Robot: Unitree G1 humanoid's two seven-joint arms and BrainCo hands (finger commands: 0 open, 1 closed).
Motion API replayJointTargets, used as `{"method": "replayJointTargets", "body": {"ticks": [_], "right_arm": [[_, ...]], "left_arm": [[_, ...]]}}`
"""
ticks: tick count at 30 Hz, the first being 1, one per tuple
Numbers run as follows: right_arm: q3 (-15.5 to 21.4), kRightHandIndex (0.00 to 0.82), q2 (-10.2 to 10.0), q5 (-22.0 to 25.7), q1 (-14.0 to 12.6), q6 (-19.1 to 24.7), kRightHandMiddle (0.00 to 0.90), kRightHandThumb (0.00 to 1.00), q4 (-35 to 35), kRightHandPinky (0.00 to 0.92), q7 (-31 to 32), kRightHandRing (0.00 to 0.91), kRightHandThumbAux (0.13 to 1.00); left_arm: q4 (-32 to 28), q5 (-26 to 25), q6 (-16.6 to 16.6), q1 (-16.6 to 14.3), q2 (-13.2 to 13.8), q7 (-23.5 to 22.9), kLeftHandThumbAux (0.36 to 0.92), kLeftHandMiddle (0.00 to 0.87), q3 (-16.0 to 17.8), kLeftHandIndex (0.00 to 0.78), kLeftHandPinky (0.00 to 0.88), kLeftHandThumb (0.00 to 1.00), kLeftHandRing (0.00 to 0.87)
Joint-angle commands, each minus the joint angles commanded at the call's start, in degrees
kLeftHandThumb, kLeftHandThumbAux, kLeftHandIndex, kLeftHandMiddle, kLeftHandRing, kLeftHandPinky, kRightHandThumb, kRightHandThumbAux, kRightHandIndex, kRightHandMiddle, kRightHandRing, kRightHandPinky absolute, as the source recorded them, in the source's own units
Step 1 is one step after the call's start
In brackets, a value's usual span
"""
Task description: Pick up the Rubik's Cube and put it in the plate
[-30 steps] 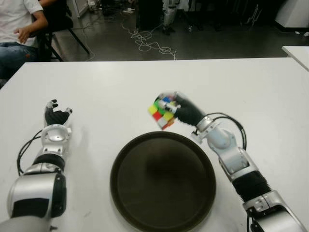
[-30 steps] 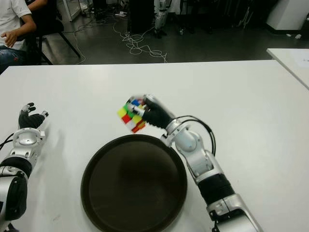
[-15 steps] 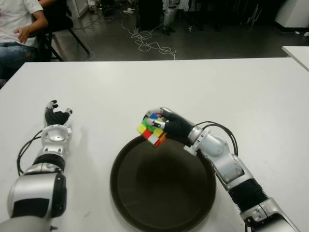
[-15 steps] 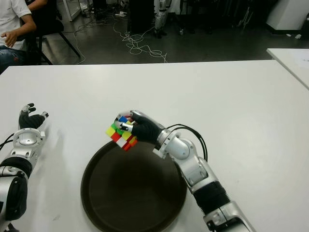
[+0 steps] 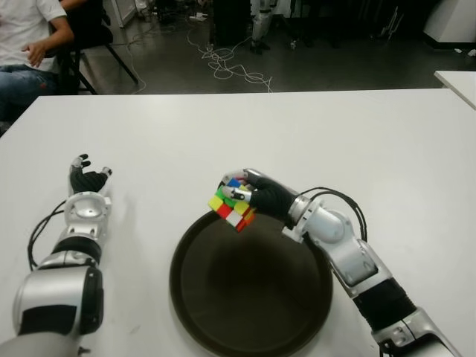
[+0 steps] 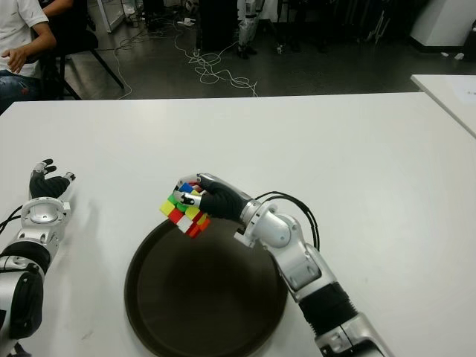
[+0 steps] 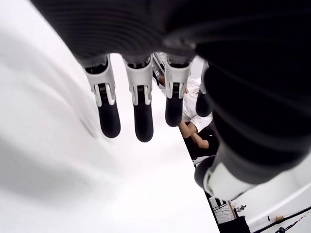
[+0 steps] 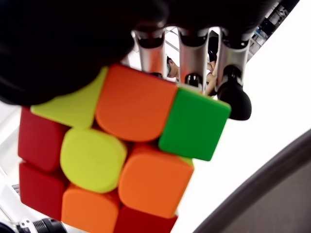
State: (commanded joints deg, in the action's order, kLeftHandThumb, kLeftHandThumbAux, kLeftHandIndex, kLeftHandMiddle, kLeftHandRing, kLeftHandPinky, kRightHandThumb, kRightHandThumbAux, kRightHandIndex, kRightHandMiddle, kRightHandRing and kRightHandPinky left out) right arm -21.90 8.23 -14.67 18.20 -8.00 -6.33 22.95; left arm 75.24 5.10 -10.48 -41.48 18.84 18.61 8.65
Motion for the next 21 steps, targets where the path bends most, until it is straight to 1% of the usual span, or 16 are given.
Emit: {"method": "replayJointTargets", "body": {"ticks": [4, 6, 10, 13, 17, 21], "right_arm": [[0.1, 0.435, 0.2, -0.3, -0.3, -0.2, 0.803, 0.694, 0.4, 0.775, -0.4, 0.801, 0.723], [0.2, 0.435, 0.3, -0.6, -0.4, -0.6, 0.804, 0.694, 0.4, 0.781, -0.7, 0.804, 0.724], [0.3, 0.435, 0.9, -1.5, -0.7, -1.6, 0.801, 0.695, 0.3, 0.785, -1.6, 0.804, 0.723], [0.3, 0.436, 1.1, -1.7, -0.8, -1.9, 0.799, 0.697, 0.0, 0.787, -2.1, 0.803, 0.722], [0.4, 0.437, 1.3, -2.0, -0.7, -2.1, 0.798, 0.699, -0.5, 0.79, -2.6, 0.802, 0.72], [0.5, 0.437, 1.7, -2.4, -0.6, -1.5, 0.792, 0.7, -0.6, 0.787, -2.9, 0.797, 0.72]], "left_arm": [[-0.2, 0.2, 0.1, -0.1, -0.1, 0.1, 0.743, 0.157, -0.3, 0.12, 0.176, 0.125, 0.168], [-0.2, 0.2, 0.1, -0.1, -0.1, 0.1, 0.743, 0.158, -0.3, 0.116, 0.189, 0.125, 0.173], [-0.2, -0.2, 0.0, -0.1, -0.2, -0.2, 0.742, 0.154, 0.1, 0.117, 0.195, 0.135, 0.177], [-0.1, -0.5, -0.1, 0.0, -0.2, -0.4, 0.746, 0.15, 0.3, 0.121, 0.191, 0.136, 0.173], [-0.1, -0.7, -0.2, 0.0, -0.2, -0.7, 0.749, 0.138, 0.5, 0.121, 0.164, 0.132, 0.159], [-0.1, -0.5, -0.1, 0.0, -0.1, -0.7, 0.741, 0.138, 0.5, 0.099, 0.167, 0.119, 0.156]]}}
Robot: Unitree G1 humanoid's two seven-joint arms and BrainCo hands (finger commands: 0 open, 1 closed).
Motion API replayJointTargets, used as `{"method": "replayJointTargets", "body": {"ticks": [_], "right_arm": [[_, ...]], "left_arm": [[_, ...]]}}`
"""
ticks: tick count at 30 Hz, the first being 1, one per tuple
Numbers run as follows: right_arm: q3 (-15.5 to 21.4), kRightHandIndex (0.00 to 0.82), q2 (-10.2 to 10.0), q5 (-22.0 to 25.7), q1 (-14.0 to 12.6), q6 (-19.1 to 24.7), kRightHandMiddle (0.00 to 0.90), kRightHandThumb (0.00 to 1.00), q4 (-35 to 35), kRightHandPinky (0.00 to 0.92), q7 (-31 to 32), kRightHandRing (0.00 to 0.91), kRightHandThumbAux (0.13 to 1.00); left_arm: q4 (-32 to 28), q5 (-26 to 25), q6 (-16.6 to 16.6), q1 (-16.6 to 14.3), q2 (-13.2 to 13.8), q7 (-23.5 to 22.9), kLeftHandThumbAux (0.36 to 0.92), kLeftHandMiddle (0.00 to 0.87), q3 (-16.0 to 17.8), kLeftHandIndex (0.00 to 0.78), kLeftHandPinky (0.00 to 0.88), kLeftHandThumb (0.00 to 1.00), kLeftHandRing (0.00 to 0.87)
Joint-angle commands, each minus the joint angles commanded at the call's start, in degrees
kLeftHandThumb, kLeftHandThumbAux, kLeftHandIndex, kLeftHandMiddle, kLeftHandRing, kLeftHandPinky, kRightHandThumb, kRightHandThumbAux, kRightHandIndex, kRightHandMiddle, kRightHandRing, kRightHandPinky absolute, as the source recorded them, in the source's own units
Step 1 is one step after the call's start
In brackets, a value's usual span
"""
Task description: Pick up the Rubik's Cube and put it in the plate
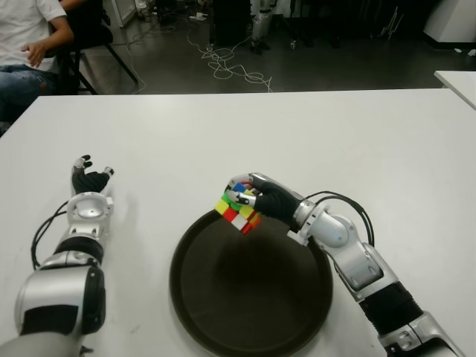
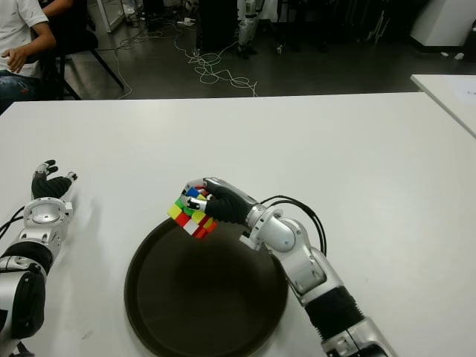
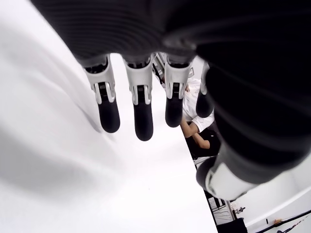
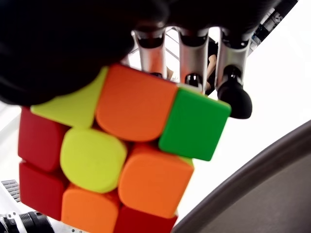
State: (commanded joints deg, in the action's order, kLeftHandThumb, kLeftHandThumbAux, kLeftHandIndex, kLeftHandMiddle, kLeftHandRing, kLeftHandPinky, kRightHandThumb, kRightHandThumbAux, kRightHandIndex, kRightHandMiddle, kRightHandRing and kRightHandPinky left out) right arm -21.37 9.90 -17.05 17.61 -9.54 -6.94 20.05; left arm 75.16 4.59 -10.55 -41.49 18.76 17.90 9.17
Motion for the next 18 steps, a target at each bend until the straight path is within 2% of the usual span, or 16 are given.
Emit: {"method": "replayJointTargets", "body": {"ticks": [3, 6, 15, 17, 18], "right_arm": [[0.0, 0.436, 0.4, -1.3, 0.0, 0.8, 0.786, 0.699, 0.2, 0.78, -0.9, 0.791, 0.721], [0.1, 0.435, 0.6, -2.4, -0.1, 1.1, 0.784, 0.694, 0.3, 0.778, -1.7, 0.789, 0.725], [0.2, 0.432, 0.8, -3.2, -0.3, 0.3, 0.768, 0.681, -0.6, 0.765, -3.3, 0.776, 0.731], [0.5, 0.43, 0.6, -2.7, -0.3, -0.7, 0.711, 0.679, -1.4, 0.713, -3.9, 0.728, 0.732], [0.6, 0.428, 0.6, -2.5, -0.3, -1.0, 0.637, 0.677, -1.7, 0.629, -4.1, 0.655, 0.733]], "left_arm": [[0.0, 0.2, 0.3, -0.1, 0.1, 0.0, 0.727, 0.132, -0.2, 0.086, 0.142, 0.101, 0.147], [0.0, 0.4, 0.5, -0.1, 0.1, 0.1, 0.724, 0.134, -0.4, 0.089, 0.154, 0.097, 0.149], [-0.1, 0.3, 0.3, 0.0, 0.1, -0.3, 0.746, 0.144, -0.3, 0.107, 0.173, 0.125, 0.16], [-0.1, 0.1, 0.2, 0.0, 0.1, -0.5, 0.752, 0.144, -0.2, 0.116, 0.171, 0.129, 0.16], [-0.1, 0.1, 0.2, 0.0, 0.1, -0.5, 0.752, 0.144, -0.1, 0.117, 0.175, 0.125, 0.161]]}}
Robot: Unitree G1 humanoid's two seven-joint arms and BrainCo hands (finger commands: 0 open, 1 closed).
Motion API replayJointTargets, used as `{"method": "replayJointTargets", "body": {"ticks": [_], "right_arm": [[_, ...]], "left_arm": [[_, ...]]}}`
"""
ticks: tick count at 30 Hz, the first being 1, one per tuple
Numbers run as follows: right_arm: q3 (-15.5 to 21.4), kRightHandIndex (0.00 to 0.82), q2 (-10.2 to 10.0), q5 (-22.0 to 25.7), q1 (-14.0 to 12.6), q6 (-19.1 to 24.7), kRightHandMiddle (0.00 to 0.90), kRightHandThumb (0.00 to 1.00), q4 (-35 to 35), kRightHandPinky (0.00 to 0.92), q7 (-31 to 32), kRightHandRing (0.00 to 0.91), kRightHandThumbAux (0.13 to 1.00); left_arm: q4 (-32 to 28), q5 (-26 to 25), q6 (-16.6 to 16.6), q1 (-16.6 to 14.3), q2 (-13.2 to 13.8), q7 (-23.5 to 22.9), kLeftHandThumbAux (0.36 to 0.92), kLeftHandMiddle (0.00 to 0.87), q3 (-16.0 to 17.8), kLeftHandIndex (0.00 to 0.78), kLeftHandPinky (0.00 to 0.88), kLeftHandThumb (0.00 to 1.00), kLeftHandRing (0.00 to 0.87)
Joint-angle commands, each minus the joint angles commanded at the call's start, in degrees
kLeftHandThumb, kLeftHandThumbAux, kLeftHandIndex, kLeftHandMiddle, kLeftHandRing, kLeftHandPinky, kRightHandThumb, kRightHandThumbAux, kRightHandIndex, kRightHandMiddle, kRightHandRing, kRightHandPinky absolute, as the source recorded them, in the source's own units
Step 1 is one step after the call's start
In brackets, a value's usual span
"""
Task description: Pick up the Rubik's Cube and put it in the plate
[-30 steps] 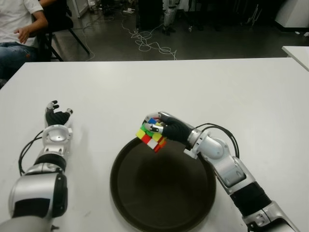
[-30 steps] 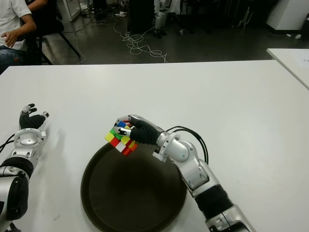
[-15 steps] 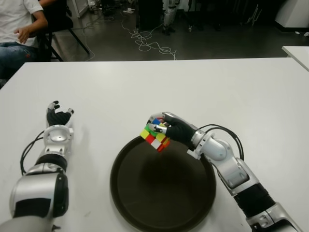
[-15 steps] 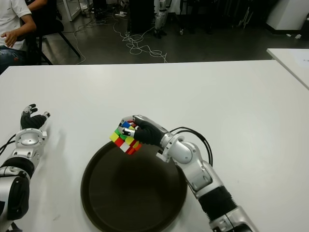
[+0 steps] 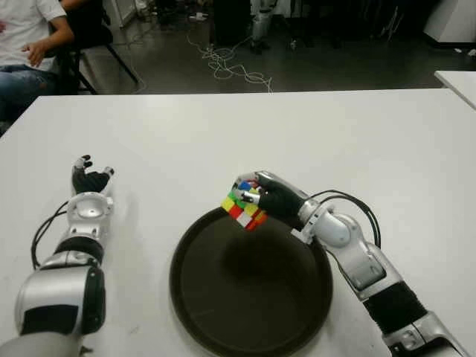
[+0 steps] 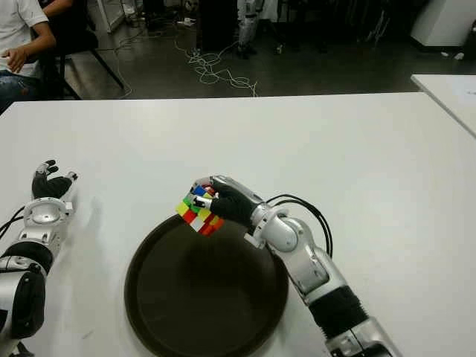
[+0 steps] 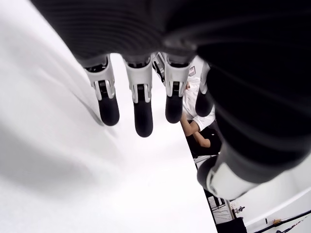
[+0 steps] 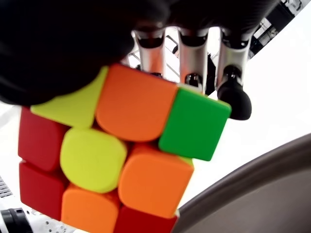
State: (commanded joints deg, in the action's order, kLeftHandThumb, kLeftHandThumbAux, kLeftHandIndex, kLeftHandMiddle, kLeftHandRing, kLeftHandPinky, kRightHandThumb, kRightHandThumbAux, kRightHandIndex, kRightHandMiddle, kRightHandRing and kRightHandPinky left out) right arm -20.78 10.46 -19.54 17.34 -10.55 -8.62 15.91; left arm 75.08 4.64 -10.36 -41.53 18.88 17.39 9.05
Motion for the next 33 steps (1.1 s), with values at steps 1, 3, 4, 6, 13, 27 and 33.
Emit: {"method": "replayJointTargets", "body": {"ticks": [1, 3, 4, 6, 13, 27, 33], "right_arm": [[0.1, 0.427, 0.0, 0.2, 0.1, -0.7, 0.61, 0.676, -0.8, 0.599, -0.3, 0.628, 0.733], [0.3, 0.353, 0.1, 0.4, 0.3, -1.7, 0.439, 0.277, -1.7, 0.366, -0.7, 0.437, 0.695], [0.2, 0.289, 0.3, 0.4, 0.5, -2.5, 0.346, 0.177, -2.4, 0.254, -0.7, 0.335, 0.644], [0.0, 0.213, 1.0, 0.4, 1.1, -3.6, 0.245, 0.09, -3.5, 0.154, 0.2, 0.228, 0.586], [-0.4, 0.05, 2.9, 4.8, 2.5, -3.3, 0.073, 0.007, -4.7, 0.06, 9.0, 0.07, 0.476], [1.1, 0.0, 3.3, 14.5, 6.7, -0.3, 0.028, 0.0, -9.2, 0.0, 22.8, 0.006, 0.479], [1.5, 0.013, 4.2, 13.7, 8.3, -3.0, 0.047, 0.0, -13.7, 0.0, 23.7, 0.02, 0.48]], "left_arm": [[0.0, 0.0, 0.0, 0.0, 0.0, 0.0, 0.753, 0.144, 0.1, 0.118, 0.177, 0.124, 0.162], [0.0, -0.1, 0.0, 0.0, 0.0, 0.1, 0.754, 0.148, 0.1, 0.113, 0.18, 0.116, 0.168], [0.0, 0.0, 0.0, 0.0, 0.0, 0.2, 0.754, 0.151, 0.1, 0.109, 0.183, 0.113, 0.17], [0.0, 0.2, 0.0, 0.0, 0.0, 0.5, 0.754, 0.155, 0.0, 0.105, 0.189, 0.111, 0.175], [0.0, 0.6, 0.2, 0.0, 0.0, 0.8, 0.756, 0.154, -0.5, 0.097, 0.199, 0.112, 0.18], [0.1, 0.5, 0.5, -0.1, 0.1, 1.1, 0.751, 0.136, -0.4, 0.085, 0.165, 0.12, 0.156], [0.1, 0.5, 0.2, 0.0, 0.1, 1.0, 0.748, 0.134, -0.4, 0.085, 0.16, 0.123, 0.15]]}}
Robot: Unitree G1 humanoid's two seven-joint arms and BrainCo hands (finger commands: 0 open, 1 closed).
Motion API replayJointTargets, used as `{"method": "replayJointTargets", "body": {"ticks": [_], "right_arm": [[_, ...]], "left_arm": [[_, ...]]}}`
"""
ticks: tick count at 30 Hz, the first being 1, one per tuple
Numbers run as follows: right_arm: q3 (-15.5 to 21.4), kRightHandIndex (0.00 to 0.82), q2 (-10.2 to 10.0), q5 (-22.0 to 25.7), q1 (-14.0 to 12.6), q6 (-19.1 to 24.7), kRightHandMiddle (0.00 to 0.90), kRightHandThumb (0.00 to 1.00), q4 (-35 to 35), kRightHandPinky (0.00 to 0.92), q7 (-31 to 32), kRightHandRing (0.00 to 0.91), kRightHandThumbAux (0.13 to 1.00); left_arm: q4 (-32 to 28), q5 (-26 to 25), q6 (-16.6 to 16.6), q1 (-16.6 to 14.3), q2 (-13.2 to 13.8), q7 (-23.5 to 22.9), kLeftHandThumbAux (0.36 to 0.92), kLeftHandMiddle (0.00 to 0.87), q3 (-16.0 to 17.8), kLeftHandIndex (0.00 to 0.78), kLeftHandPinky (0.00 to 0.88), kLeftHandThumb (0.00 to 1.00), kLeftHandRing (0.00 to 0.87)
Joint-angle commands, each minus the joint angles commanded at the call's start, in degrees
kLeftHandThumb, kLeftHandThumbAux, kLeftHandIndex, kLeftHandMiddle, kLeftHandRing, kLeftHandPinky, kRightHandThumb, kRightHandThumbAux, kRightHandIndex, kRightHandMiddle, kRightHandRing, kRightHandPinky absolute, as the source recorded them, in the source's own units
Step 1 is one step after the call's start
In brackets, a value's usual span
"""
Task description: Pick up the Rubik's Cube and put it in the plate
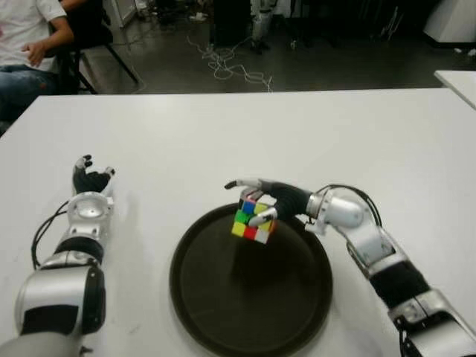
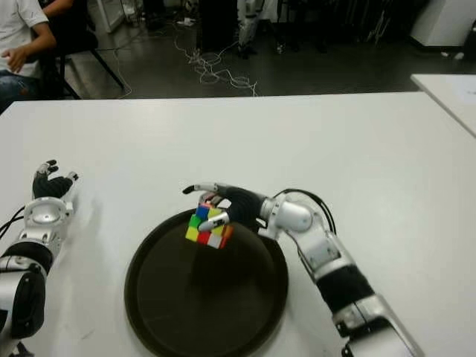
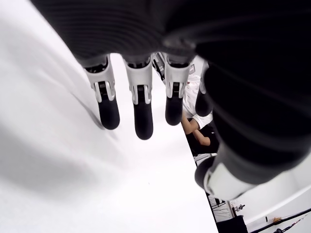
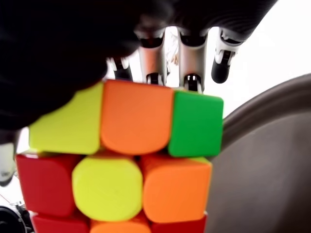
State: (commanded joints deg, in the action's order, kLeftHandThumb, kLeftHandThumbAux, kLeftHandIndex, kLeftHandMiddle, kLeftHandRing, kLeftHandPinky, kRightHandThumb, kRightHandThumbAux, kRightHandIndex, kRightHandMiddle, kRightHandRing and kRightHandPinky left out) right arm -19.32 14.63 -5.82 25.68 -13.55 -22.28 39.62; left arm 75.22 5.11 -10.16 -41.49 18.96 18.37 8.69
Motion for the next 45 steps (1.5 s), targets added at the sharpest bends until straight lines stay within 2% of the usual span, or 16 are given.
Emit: {"method": "replayJointTargets", "body": {"ticks": [7, 11, 17, 26, 30, 35, 37, 45], "right_arm": [[0.3, 0.023, -0.1, -0.3, -0.5, -0.5, 0.055, 0.0, 0.7, 0.0, -0.8, 0.024, 0.493], [0.0, 0.023, 0.2, -2.7, -0.8, -1.6, 0.047, 0.0, 1.0, 0.0, -3.4, 0.021, 0.486], [-0.1, 0.026, 0.2, -3.7, -0.8, -1.7, 0.045, 0.0, 1.1, 0.0, -4.7, 0.02, 0.477], [-0.5, 0.024, 1.1, -4.3, 0.0, -1.5, 0.043, 0.0, 2.0, 0.0, -3.5, 0.021, 0.496], [-0.9, 0.023, 1.5, -5.5, -0.1, -2.4, 0.04, 0.0, 2.3, 0.0, -4.3, 0.022, 0.506], [-1.7, 0.011, 0.9, -7.2, 0.3, -4.8, 0.022, 0.0, -0.6, 0.0, -5.8, 0.007, 0.528], [-1.7, 0.004, 1.1, -8.0, 0.2, -5.4, 0.015, 0.0, -0.6, 0.0, -6.5, 0.003, 0.533], [-1.7, 0.009, 0.9, -9.4, 0.1, -6.5, 0.03, 0.0, -0.4, 0.0, -8.3, 0.005, 0.515]], "left_arm": [[-0.1, -0.2, -0.4, 0.1, -0.1, -0.1, 0.756, 0.141, 0.2, 0.094, 0.172, 0.138, 0.159], [-0.1, -0.5, -0.7, 0.2, -0.2, -0.2, 0.755, 0.141, 0.5, 0.096, 0.174, 0.142, 0.159], [-0.1, -0.5, -0.9, 0.2, -0.1, -0.6, 0.76, 0.138, 0.7, 0.092, 0.164, 0.138, 0.155], [-0.1, -0.7, -0.7, 0.1, -0.2, -1.0, 0.764, 0.123, 1.1, 0.082, 0.147, 0.123, 0.142], [-0.1, -0.7, -0.6, 0.0, -0.2, -1.1, 0.767, 0.128, 1.3, 0.086, 0.16, 0.12, 0.148], [-0.1, -0.4, -0.6, 0.0, -0.2, -0.9, 0.764, 0.142, 1.1, 0.1, 0.186, 0.117, 0.163], [-0.1, -0.4, -0.7, 0.1, -0.2, -0.9, 0.759, 0.14, 1.1, 0.096, 0.162, 0.121, 0.157], [-0.1, 0.0, -0.6, 0.1, -0.1, -0.5, 0.75, 0.147, 0.8, 0.091, 0.178, 0.124, 0.164]]}}
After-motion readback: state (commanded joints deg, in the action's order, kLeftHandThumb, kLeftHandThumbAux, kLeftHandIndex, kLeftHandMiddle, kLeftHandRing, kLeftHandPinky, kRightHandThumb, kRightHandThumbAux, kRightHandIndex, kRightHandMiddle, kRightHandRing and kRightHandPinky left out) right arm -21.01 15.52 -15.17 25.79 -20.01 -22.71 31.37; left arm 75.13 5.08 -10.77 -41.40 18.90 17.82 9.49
